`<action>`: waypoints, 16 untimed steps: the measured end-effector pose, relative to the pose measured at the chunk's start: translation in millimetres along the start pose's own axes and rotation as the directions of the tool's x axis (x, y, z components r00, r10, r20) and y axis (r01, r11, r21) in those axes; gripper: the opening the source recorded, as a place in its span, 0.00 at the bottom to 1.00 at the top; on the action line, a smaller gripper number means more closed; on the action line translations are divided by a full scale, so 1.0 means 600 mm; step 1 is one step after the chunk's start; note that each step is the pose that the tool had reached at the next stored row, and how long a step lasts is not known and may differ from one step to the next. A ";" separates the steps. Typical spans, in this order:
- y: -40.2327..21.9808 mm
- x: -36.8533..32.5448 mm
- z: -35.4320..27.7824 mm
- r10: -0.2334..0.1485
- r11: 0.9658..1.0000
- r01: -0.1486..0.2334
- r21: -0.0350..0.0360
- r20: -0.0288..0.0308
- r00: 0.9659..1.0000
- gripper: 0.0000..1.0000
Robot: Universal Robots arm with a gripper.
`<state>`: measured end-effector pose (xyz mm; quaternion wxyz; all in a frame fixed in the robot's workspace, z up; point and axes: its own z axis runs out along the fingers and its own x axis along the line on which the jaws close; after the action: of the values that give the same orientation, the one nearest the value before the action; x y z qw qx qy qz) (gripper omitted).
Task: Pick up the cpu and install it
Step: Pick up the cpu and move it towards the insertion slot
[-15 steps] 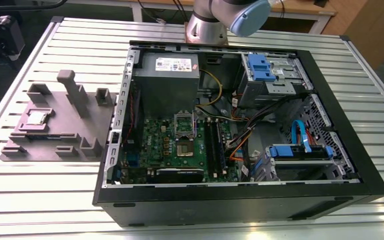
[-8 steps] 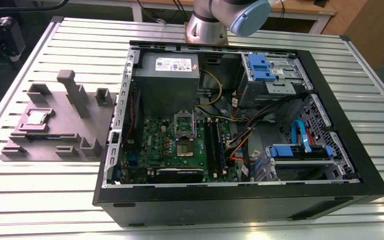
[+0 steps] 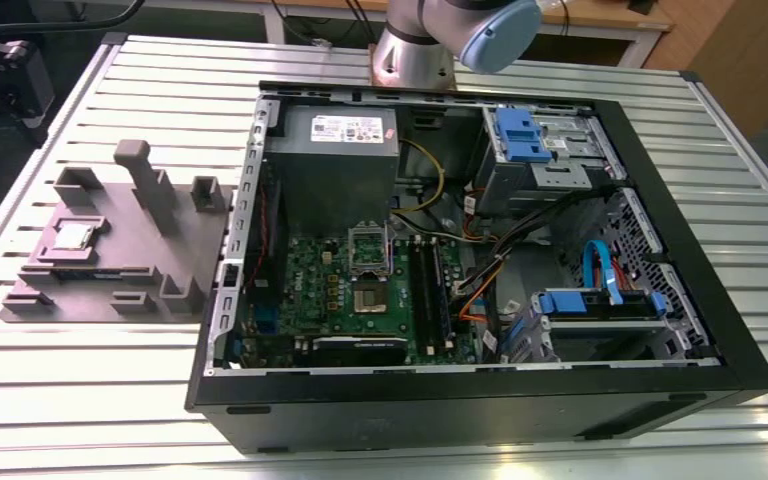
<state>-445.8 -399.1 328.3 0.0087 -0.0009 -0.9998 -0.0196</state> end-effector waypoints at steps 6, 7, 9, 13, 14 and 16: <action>0.000 0.000 0.001 0.000 1.000 0.000 0.000 0.000 1.000 0.65; 0.000 0.000 0.002 0.000 1.000 0.000 0.000 0.000 1.000 0.65; 0.000 0.000 0.003 -0.002 1.000 0.002 0.000 0.000 1.000 0.65; -0.001 0.000 0.007 -0.025 1.000 0.025 0.000 -0.001 1.000 0.65; -0.001 0.000 0.008 -0.028 1.000 0.028 0.001 -0.001 1.000 0.65; -0.001 0.000 0.010 -0.029 1.000 0.029 0.001 -0.001 1.000 0.65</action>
<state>-446.2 -399.3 322.5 0.0090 0.0134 -0.9997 -0.0195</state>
